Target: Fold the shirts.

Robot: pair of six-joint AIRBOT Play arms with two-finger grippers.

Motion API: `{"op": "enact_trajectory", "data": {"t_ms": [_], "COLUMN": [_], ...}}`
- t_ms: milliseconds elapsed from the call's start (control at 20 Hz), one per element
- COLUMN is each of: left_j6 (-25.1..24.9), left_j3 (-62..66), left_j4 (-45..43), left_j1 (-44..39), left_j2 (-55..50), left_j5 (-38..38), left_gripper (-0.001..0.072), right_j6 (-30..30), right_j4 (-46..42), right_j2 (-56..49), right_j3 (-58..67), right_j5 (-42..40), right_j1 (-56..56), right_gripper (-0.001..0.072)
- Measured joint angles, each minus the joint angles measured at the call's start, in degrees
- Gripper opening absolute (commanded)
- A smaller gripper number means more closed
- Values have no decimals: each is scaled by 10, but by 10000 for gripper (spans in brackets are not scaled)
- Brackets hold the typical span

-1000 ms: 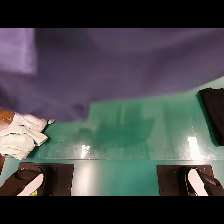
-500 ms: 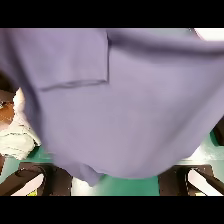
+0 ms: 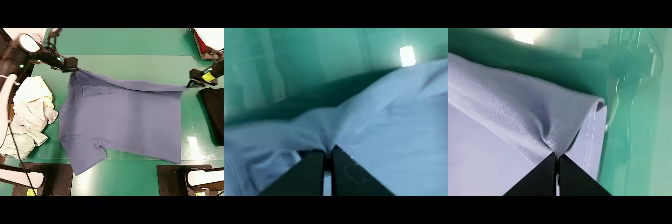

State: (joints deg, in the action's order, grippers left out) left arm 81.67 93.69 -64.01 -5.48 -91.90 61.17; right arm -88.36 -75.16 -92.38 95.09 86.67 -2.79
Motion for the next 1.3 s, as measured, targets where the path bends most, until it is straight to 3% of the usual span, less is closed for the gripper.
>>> {"op": "enact_trajectory", "data": {"t_ms": [250, 400, 750, 950, 1150, 1200, 1250, 1300], "left_j6": [-8, -19, -96, -95, -67, -63, -57, -51], "left_j3": [19, 25, 27, 5, -45, -55, -63, -68], "left_j4": [1, 2, -4, -31, -72, -76, -80, -83], "left_j1": [36, 62, 85, 87, 88, 88, 88, 88], "left_j2": [-35, -40, -43, -43, -43, -43, -43, -43], "left_j5": [-113, -122, 42, 138, 156, 156, 155, 155], "left_gripper": [26, 26, 25, 26, 27, 118, 450, 633], "right_j6": [-1, -2, 7, 9, 10, 10, 10, 10], "right_j4": [-6, -5, -14, -11, -9, -8, -1, 6], "right_j2": [-75, -91, -72, -30, 3, 7, 10, 12], "right_j3": [67, 98, 45, -44, -117, -128, -138, -145], "right_j5": [-88, -109, -71, -66, -83, -85, -87, -89], "right_j1": [0, 3, 42, 58, 63, 63, 63, 63], "right_gripper": [12, 12, 12, 14, 18, 23, 165, 365]}}
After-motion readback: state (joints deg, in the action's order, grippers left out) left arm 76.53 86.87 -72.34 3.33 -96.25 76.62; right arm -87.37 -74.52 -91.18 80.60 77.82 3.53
